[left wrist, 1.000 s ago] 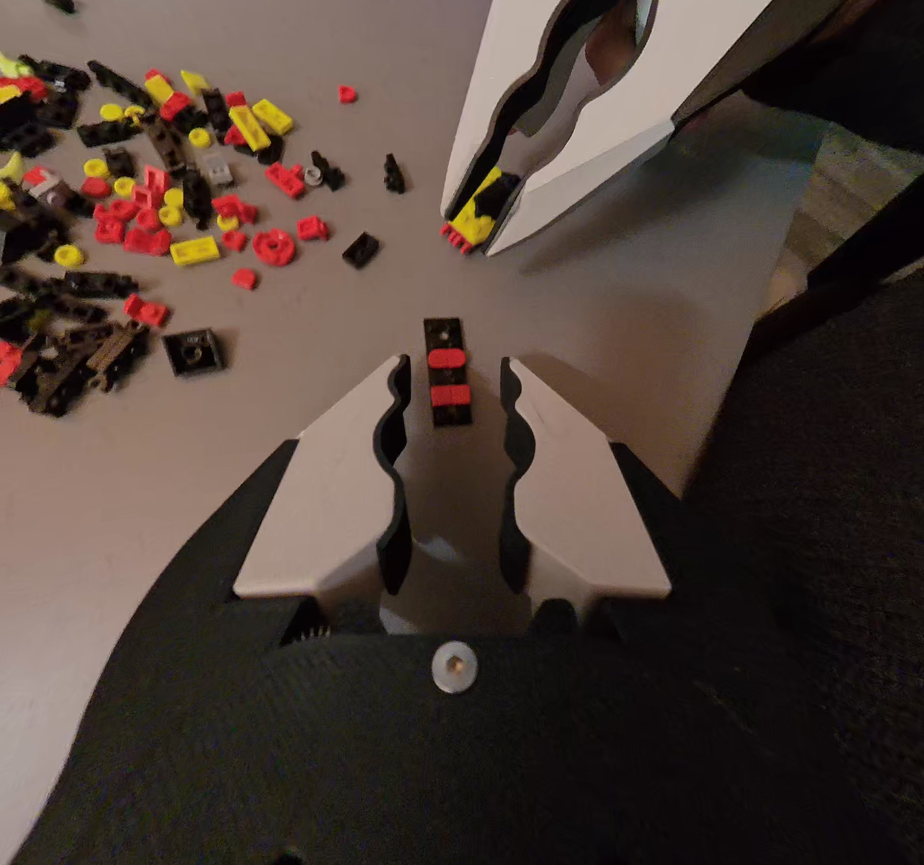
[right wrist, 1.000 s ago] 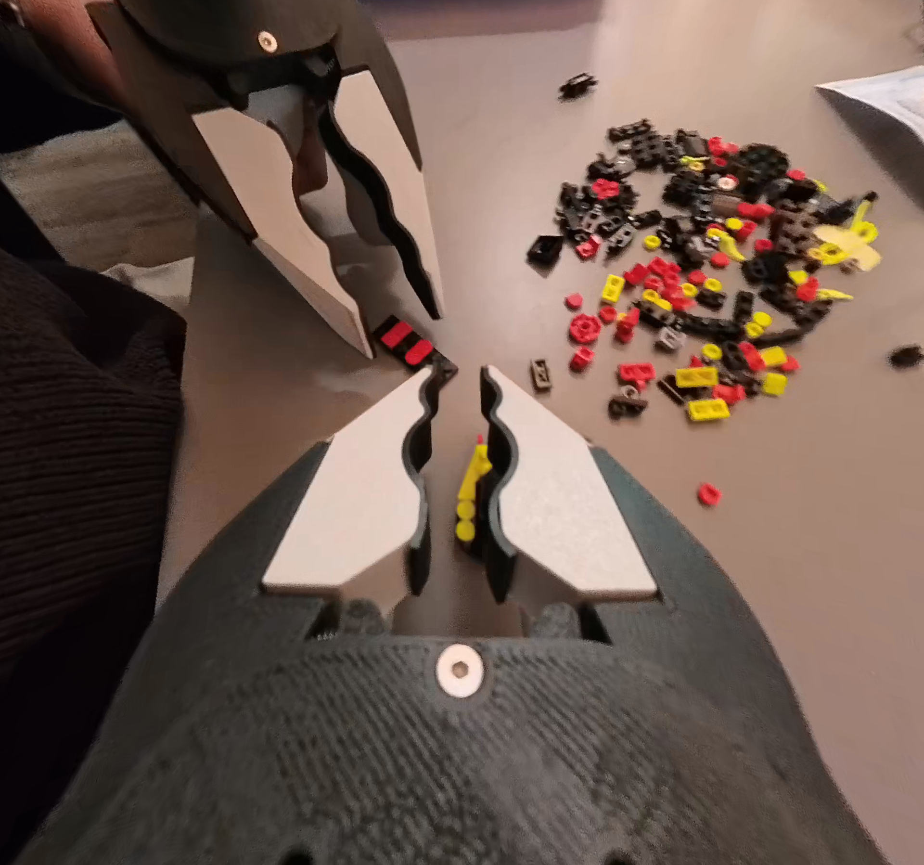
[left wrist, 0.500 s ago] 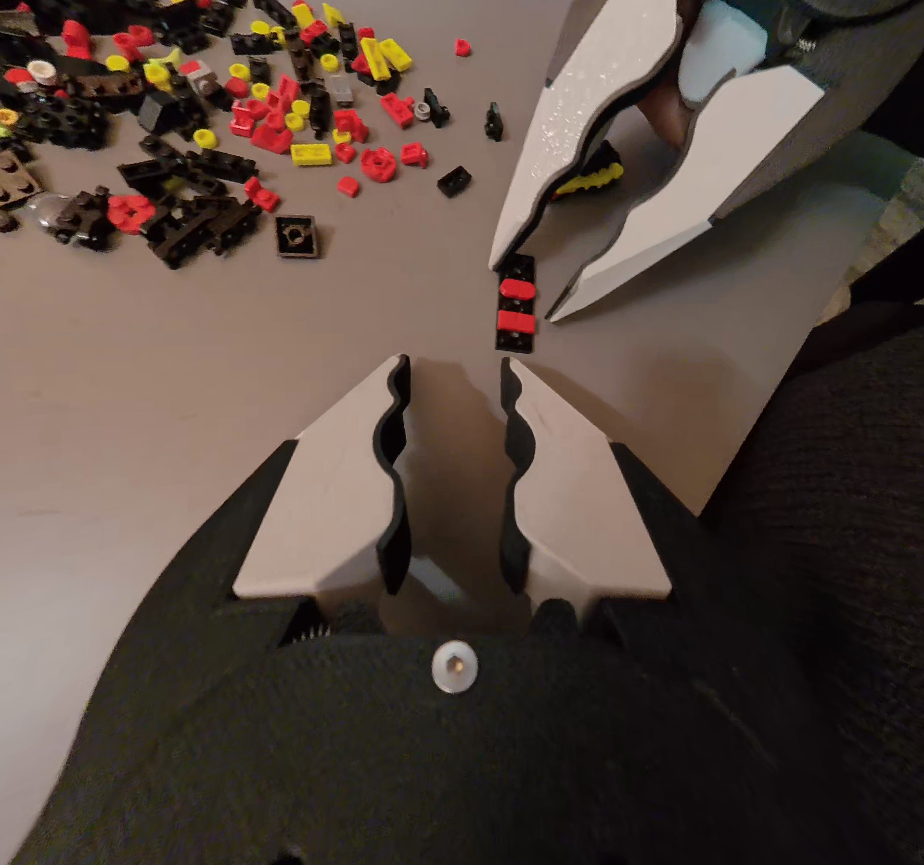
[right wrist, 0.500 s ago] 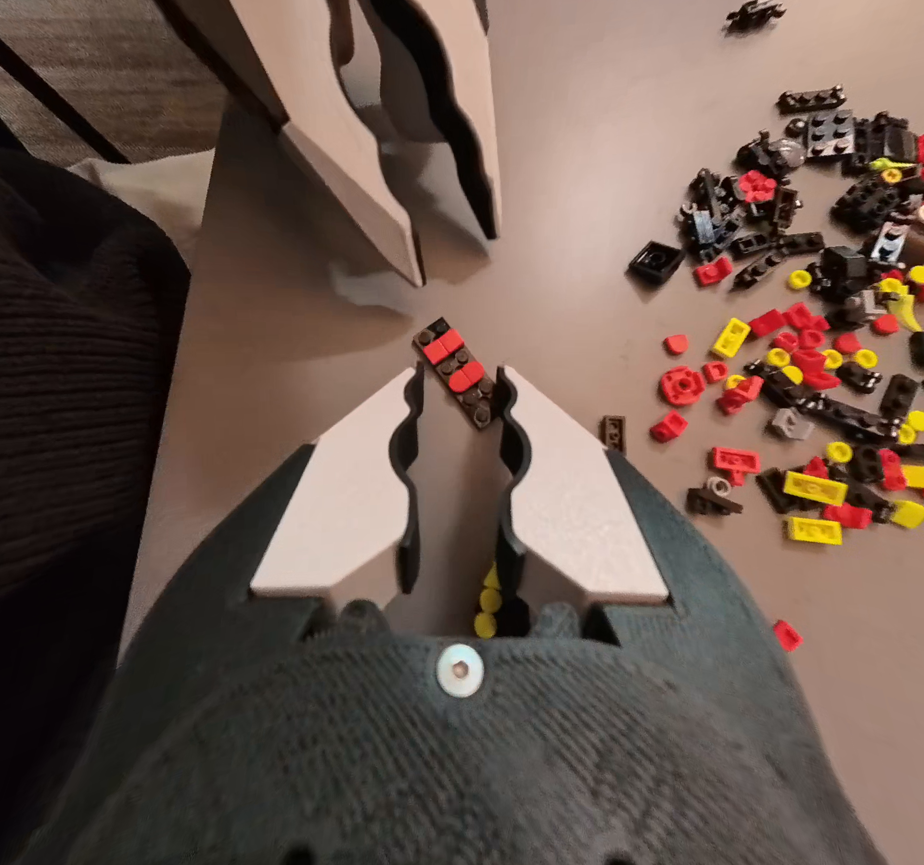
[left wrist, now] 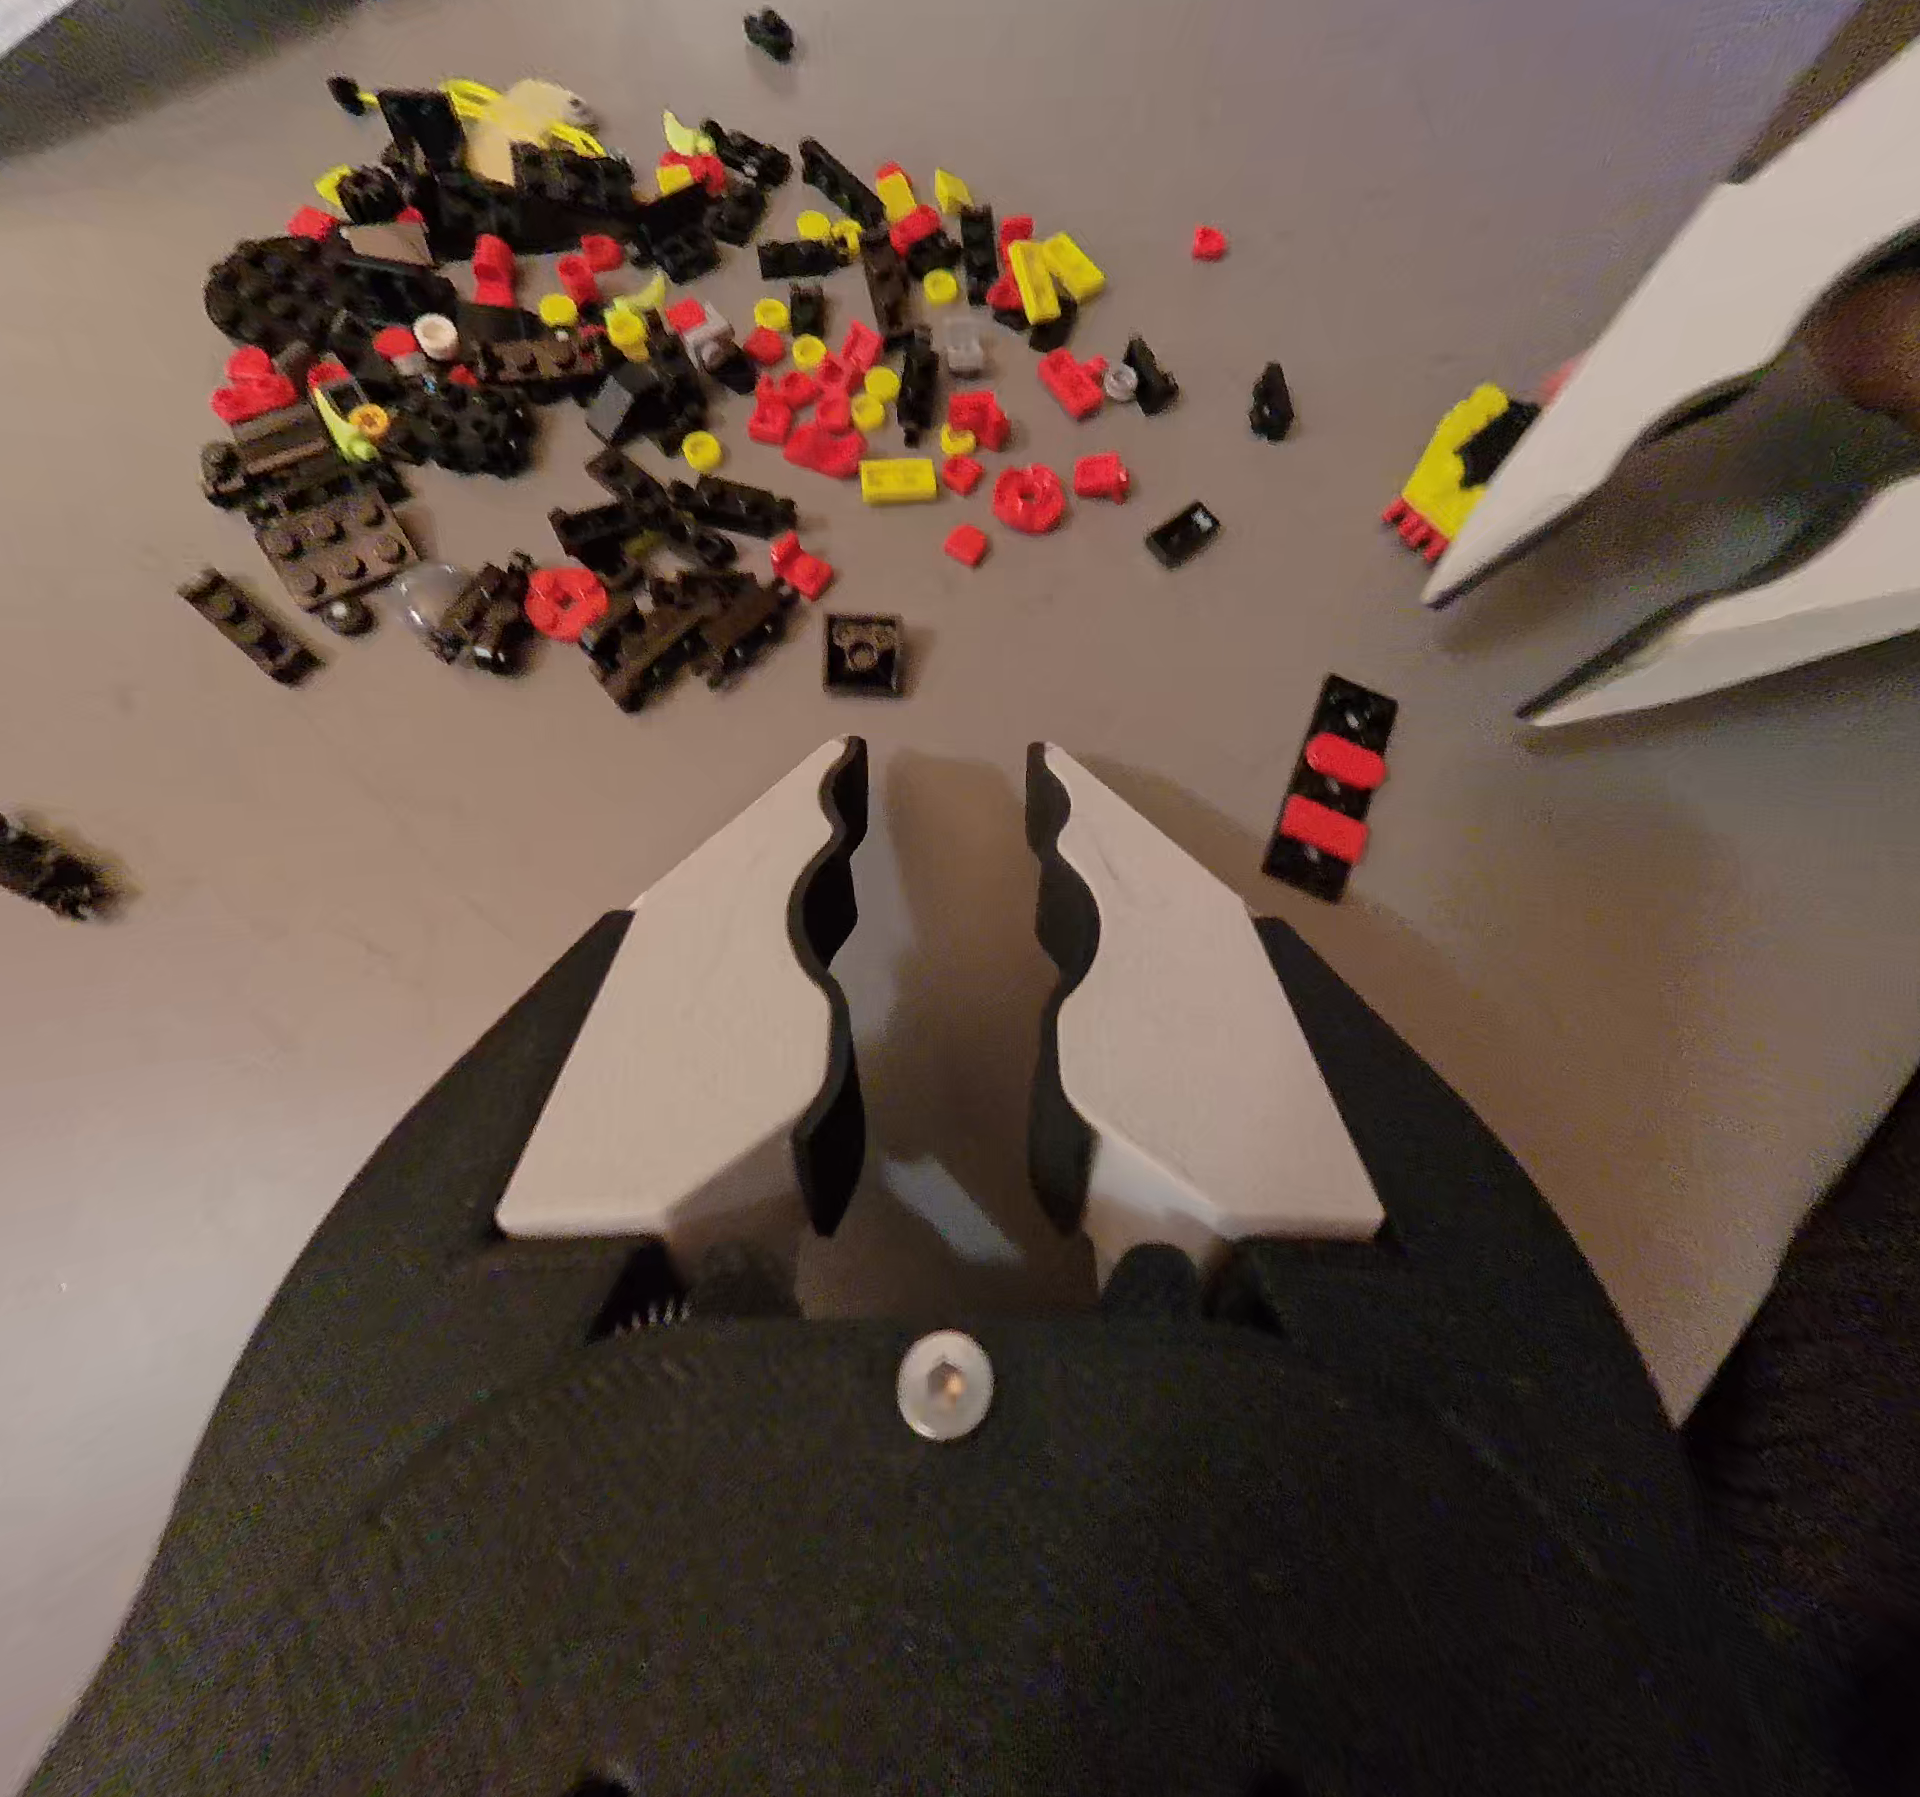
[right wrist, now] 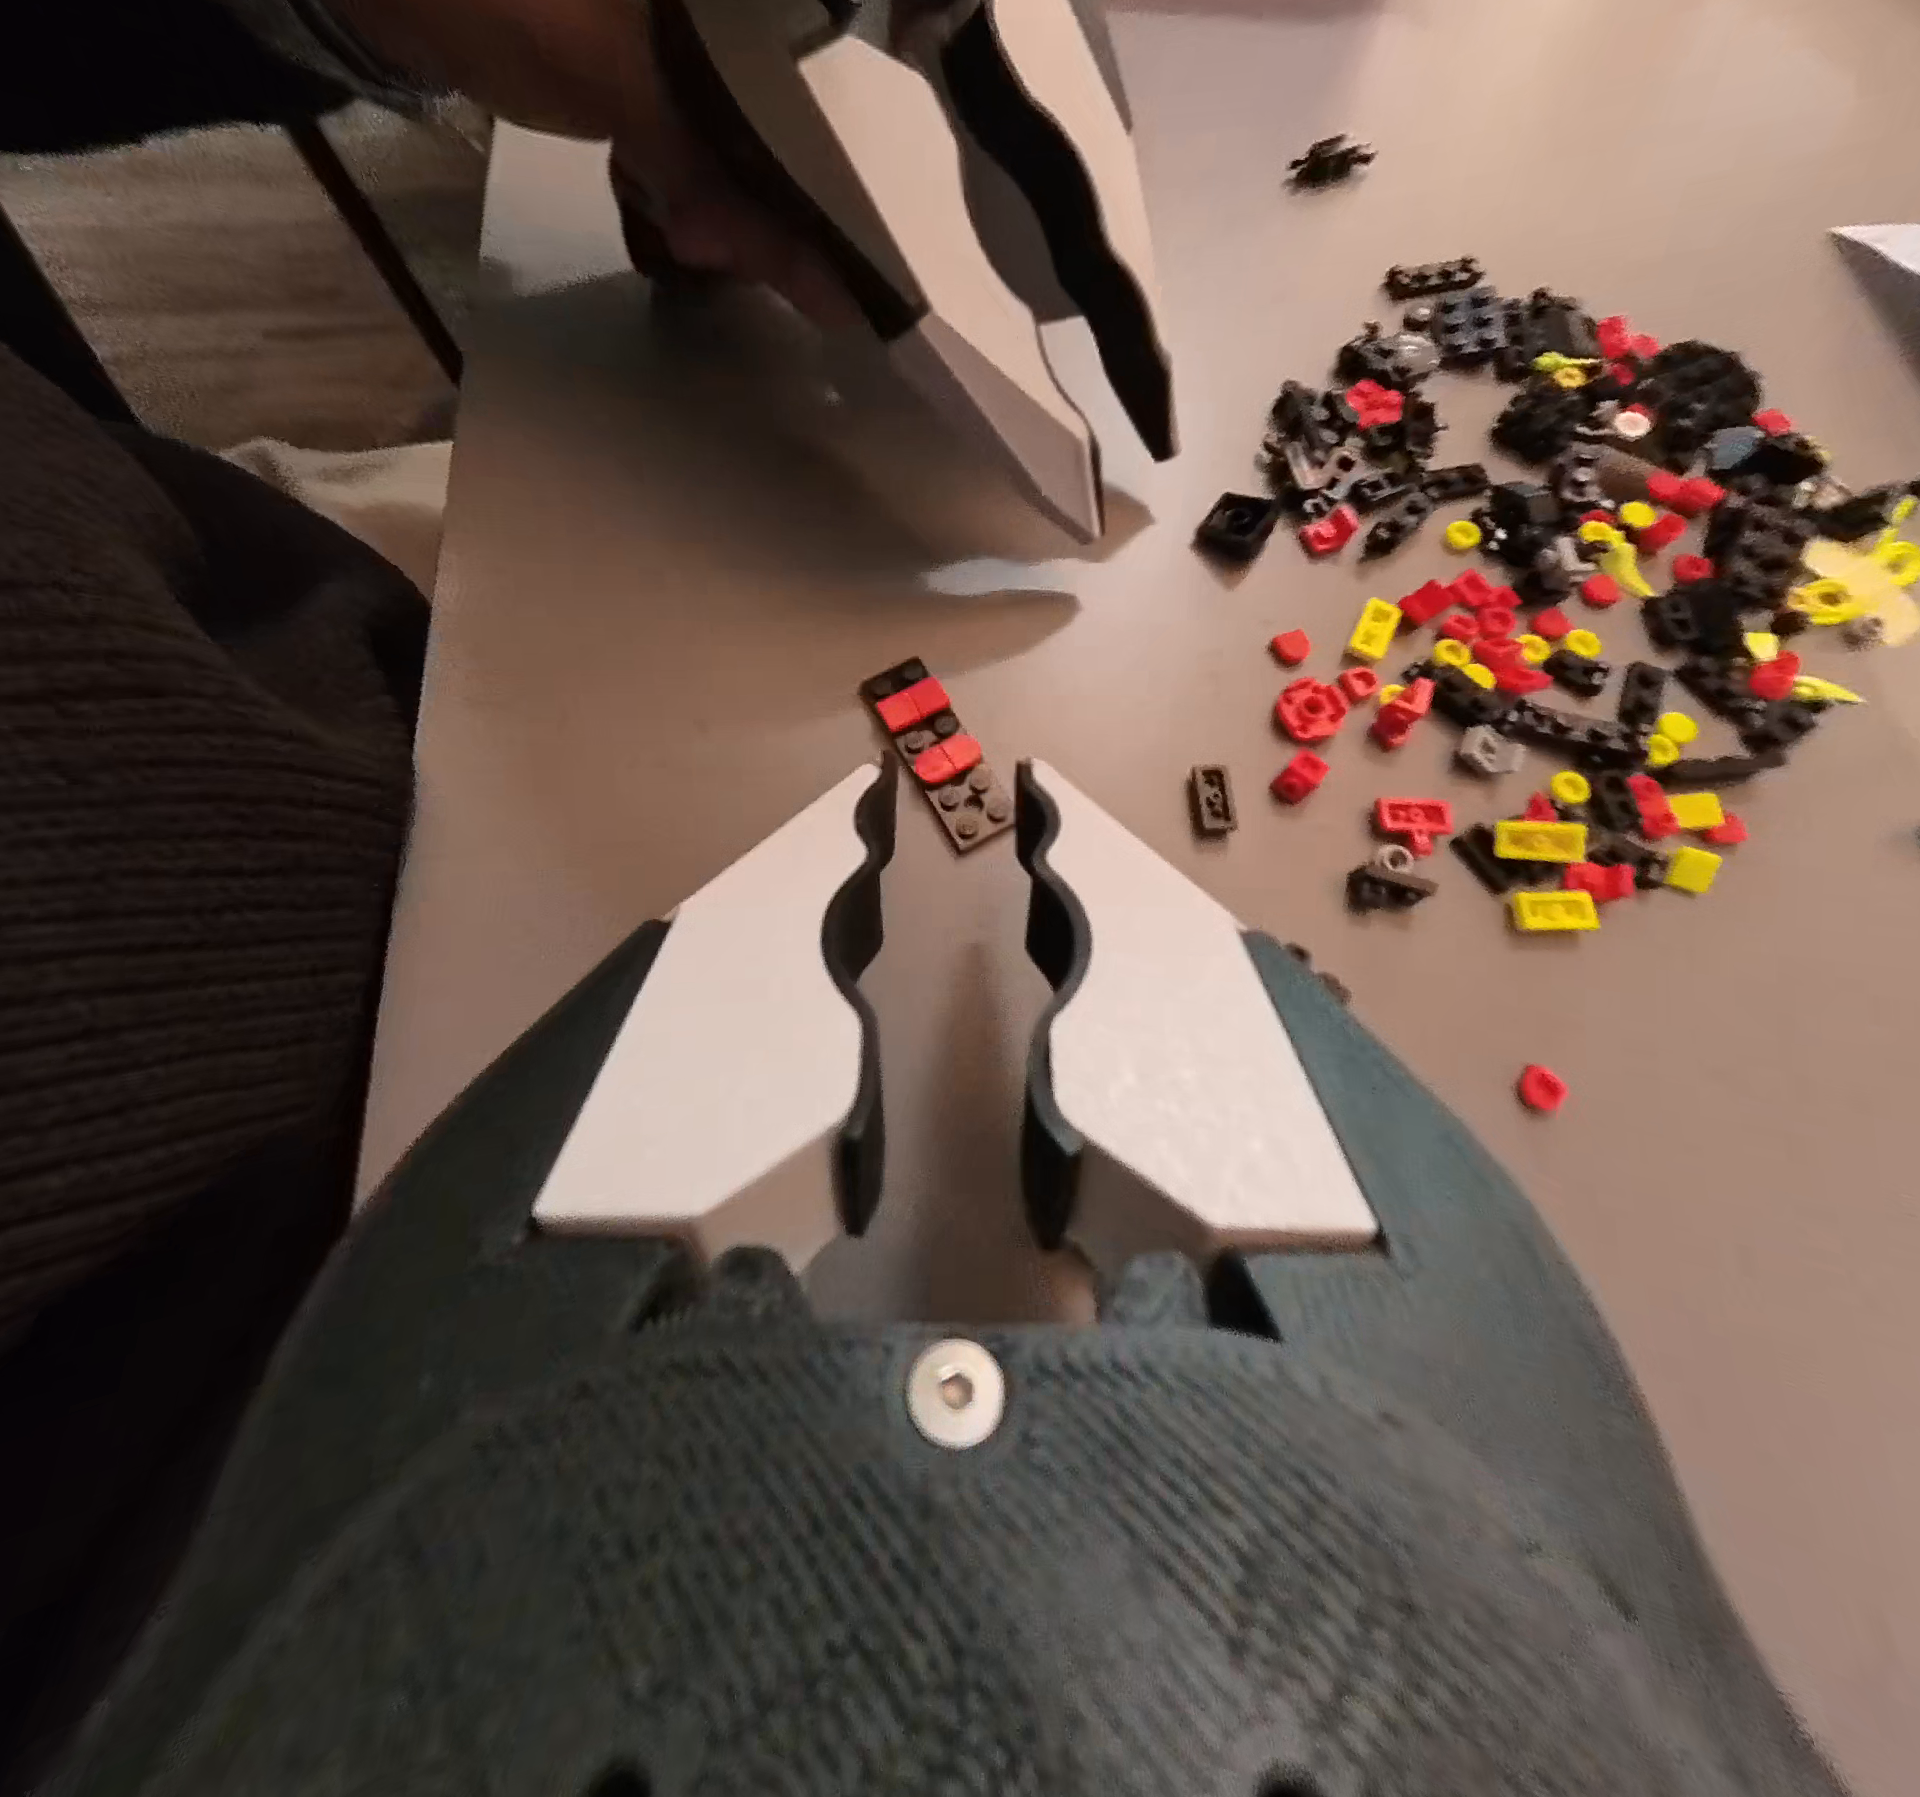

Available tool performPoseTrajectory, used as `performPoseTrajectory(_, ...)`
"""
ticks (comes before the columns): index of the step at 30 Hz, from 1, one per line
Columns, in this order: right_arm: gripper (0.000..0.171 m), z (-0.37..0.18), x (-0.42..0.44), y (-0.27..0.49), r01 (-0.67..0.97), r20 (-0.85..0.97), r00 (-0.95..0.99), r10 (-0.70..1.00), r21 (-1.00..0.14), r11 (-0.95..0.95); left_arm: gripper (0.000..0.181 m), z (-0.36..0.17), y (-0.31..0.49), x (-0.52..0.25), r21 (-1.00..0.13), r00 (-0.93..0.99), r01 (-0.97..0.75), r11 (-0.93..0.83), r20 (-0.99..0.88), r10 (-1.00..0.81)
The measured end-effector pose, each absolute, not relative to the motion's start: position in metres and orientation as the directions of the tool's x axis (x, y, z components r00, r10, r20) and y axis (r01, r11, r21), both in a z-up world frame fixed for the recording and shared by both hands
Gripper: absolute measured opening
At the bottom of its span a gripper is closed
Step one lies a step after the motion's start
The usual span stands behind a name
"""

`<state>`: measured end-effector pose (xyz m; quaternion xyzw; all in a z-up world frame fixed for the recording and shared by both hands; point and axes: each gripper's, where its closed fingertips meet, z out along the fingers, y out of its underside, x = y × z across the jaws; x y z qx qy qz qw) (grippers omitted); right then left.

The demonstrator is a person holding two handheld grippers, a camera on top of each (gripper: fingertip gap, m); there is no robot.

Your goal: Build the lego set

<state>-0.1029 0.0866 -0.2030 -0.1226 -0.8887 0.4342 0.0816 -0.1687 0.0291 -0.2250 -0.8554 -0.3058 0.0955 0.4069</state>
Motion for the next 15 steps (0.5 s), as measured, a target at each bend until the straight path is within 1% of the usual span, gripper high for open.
performPoseTrajectory(3, 0.021, -0.204, -0.104, 0.101, 0.184, 0.036, -0.938, 0.344, -0.791, 0.583, 0.027, -0.224, 0.037, -0.183, -0.76, 0.792, 0.446, -0.472, 0.09, 0.603)
performPoseTrajectory(7, 0.021, -0.204, -0.103, 0.116, 0.215, 0.043, -0.915, 0.401, -0.789, 0.576, 0.021, -0.233, 0.044, -0.192, -0.724, 0.795, 0.461, -0.513, 0.079, 0.602)
performPoseTrajectory(10, 0.021, -0.202, -0.102, 0.124, 0.224, 0.051, -0.902, 0.429, -0.794, 0.565, 0.004, -0.235, 0.048, -0.196, -0.711, 0.792, 0.473, -0.521, 0.083, 0.605)
performPoseTrajectory(15, 0.02, -0.202, -0.103, 0.131, 0.237, 0.059, -0.887, 0.457, -0.793, 0.561, 0.003, -0.231, 0.06, -0.191, -0.713, 0.801, 0.51, -0.482, 0.188, 0.568)
